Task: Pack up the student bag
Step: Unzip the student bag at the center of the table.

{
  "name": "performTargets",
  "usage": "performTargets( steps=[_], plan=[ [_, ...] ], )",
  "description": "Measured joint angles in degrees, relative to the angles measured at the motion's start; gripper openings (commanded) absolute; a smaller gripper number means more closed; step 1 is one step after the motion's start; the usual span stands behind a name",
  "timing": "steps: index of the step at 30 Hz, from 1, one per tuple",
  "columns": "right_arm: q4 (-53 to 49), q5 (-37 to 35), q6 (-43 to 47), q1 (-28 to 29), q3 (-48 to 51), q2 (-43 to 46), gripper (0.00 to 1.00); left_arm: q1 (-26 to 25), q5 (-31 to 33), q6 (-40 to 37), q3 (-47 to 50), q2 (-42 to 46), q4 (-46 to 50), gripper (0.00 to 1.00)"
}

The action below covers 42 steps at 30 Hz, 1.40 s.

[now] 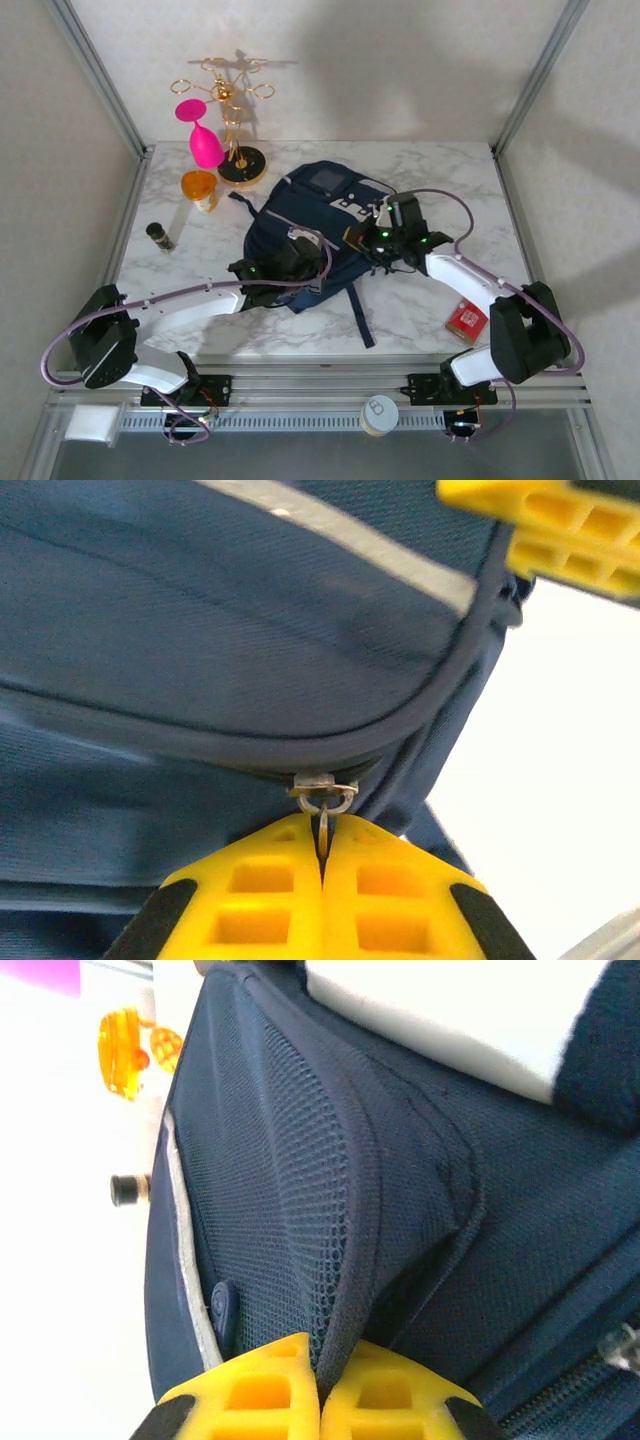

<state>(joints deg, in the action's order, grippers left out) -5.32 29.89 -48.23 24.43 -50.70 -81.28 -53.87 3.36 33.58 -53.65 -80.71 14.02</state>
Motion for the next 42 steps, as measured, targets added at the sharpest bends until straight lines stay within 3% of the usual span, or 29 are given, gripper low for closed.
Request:
performTargets(
  steps=[5,12,16,20,26,35,37,42],
  plan=[
    [-9.4,5.2,10.1,-5.0,-4.3,-1.6,0.0,-0.3,0.1,0.7,-1.2,-0.8,1.3,0.0],
    [-8.1,1.7,8.6,-5.2,-4.6,-0.5,0.53,0.1,-0.5,-1.1,-4.8,-5.1,4.5,0.0],
    [-2.6,-1.1,1.7,-1.9,0.8,5.4,0.65,0.2,-0.6,-1.4,-4.8,-5.2,4.5,0.0],
    [3.1,-2.6,-8.1,1.6,9.1,10.3,0.67,0.3,-0.6,-1.5,-4.8,-5.2,4.1,0.0],
    [11.2,-7.0,-22.1,7.1,16.3,12.2,0.57,0.5,-0.7,-1.5,-4.7,-5.2,3.5,0.0],
    [15.4,-11.6,-29.2,9.7,15.1,11.0,0.43,1.3,-1.0,-1.9,-3.6,-4.7,0.7,0.0],
    [15.9,-12.4,-29.8,10.4,15.0,9.9,0.37,1.6,-1.3,-1.9,-3.2,-4.5,0.4,0.0],
    [13.9,-14.3,-27.8,11.1,13.4,8.5,0.06,2.5,-1.3,-1.9,-2.6,-4.4,-0.1,0.0]
  ],
)
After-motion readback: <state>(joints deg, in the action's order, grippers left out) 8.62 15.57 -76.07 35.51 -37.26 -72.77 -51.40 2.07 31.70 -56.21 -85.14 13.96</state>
